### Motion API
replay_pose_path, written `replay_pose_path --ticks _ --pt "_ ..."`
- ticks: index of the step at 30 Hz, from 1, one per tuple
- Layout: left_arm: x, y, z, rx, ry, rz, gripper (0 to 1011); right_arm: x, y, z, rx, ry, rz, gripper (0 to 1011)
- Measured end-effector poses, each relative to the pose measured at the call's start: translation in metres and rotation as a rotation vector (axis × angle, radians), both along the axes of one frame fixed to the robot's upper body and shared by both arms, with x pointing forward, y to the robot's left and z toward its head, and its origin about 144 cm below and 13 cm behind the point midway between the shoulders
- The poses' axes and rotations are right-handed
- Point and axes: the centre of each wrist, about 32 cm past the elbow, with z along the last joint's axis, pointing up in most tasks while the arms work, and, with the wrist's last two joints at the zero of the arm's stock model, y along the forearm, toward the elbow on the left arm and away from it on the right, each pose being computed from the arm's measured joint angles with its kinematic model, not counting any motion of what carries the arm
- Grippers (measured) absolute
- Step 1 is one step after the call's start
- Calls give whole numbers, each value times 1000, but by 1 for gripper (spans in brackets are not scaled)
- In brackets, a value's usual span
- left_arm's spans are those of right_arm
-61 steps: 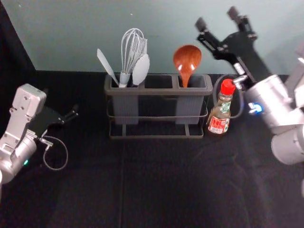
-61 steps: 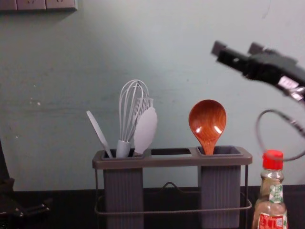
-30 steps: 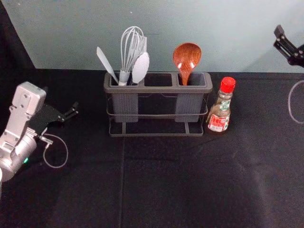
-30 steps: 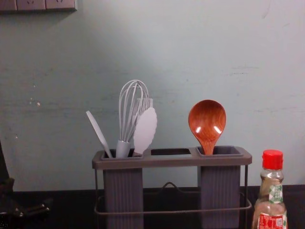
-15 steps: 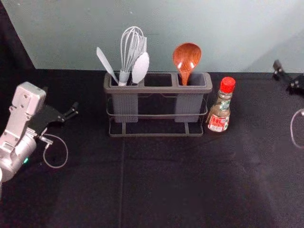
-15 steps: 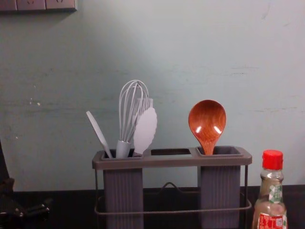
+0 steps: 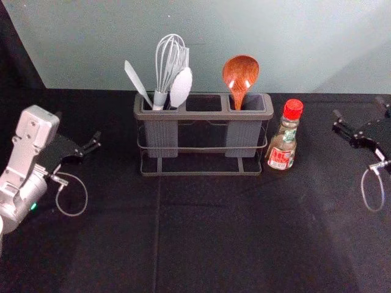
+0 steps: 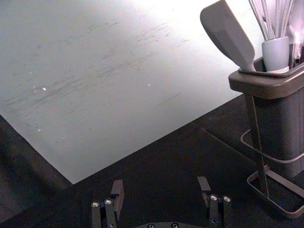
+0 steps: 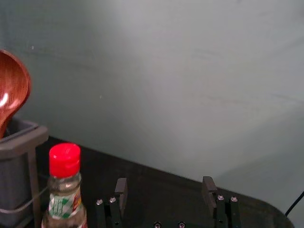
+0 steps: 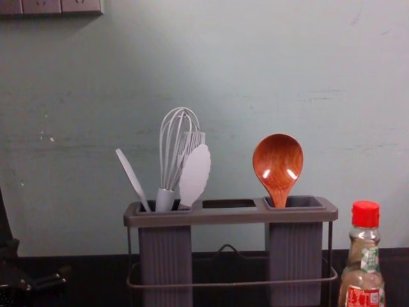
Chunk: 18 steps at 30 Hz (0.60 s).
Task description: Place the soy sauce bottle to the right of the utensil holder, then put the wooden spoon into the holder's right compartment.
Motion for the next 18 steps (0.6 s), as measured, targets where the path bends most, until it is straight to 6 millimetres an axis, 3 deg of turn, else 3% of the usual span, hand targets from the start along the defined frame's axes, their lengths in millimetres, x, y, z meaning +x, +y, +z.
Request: replay_pose_path --ticks 18 --pt "0 0 0 0 0 0 1011 4 6 -1 -33 81 5 1004"
